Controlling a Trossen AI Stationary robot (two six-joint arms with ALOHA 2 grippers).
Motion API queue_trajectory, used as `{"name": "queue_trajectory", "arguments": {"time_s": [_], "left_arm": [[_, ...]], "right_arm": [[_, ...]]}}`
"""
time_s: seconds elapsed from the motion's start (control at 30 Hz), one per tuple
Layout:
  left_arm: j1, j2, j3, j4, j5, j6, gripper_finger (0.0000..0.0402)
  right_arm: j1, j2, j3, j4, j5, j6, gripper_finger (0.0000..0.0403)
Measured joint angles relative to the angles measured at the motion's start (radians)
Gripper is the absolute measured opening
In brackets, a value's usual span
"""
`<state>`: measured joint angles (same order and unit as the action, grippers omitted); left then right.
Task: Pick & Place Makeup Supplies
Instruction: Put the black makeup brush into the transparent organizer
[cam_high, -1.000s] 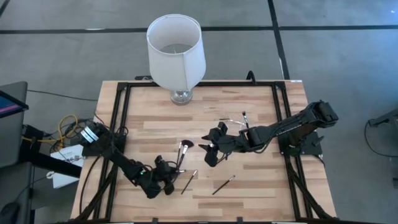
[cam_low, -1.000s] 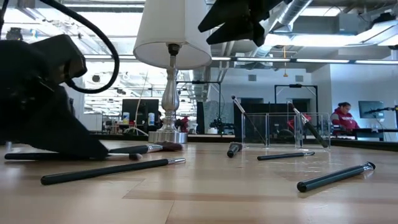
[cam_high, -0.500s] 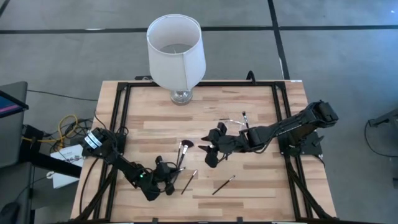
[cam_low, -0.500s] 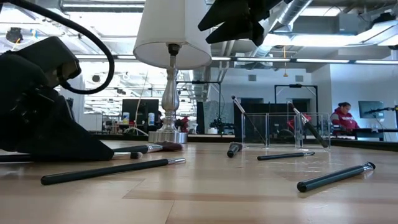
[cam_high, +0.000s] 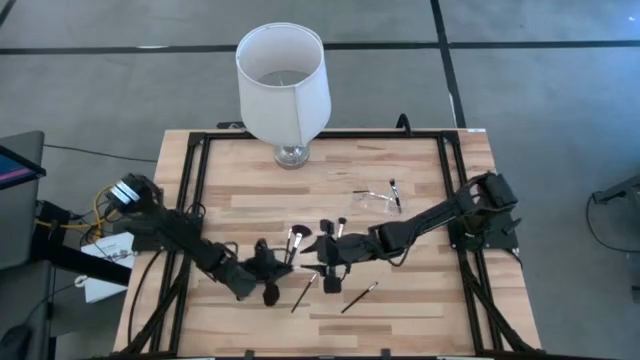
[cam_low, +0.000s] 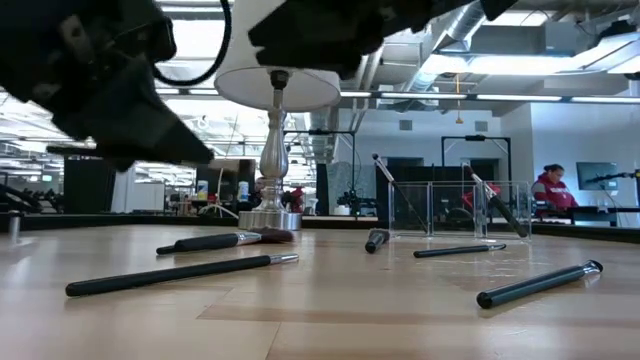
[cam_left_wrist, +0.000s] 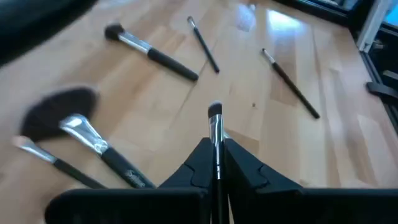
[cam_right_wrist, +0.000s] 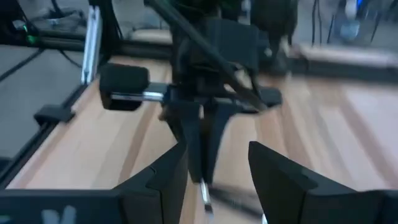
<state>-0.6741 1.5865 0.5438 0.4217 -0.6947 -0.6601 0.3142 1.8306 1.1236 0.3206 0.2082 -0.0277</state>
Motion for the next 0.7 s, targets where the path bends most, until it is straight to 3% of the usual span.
{"name": "queue_trajectory", "arguments": {"time_s": [0.17, 0.33, 0.4, 0.53, 0.7], "left_arm": [[-0.001, -0.165, -0.048, 0.014, -0.101, 0.143, 0.0019], [-0.009, -0.352, -0.115, 0.033, -0.309, 0.339, 0.0022], [0.008, -0.427, -0.149, 0.081, -0.322, 0.403, 0.0020], [0.086, -0.522, -0.231, 0.275, -0.196, 0.493, 0.0019], [0.265, -0.523, -0.320, 0.587, 0.098, 0.605, 0.0019]], "right_arm": [[0.000, -0.030, 0.000, 0.058, 0.011, -0.079, 0.0161], [0.049, -0.248, 0.005, -0.082, 0.121, -0.162, 0.0161], [0.074, -0.320, 0.003, -0.141, 0.165, -0.192, 0.0161], [0.089, -0.405, -0.075, -0.121, 0.170, -0.220, 0.0161], [-0.008, -0.317, -0.272, 0.256, 0.131, -0.312, 0.0161]]}}
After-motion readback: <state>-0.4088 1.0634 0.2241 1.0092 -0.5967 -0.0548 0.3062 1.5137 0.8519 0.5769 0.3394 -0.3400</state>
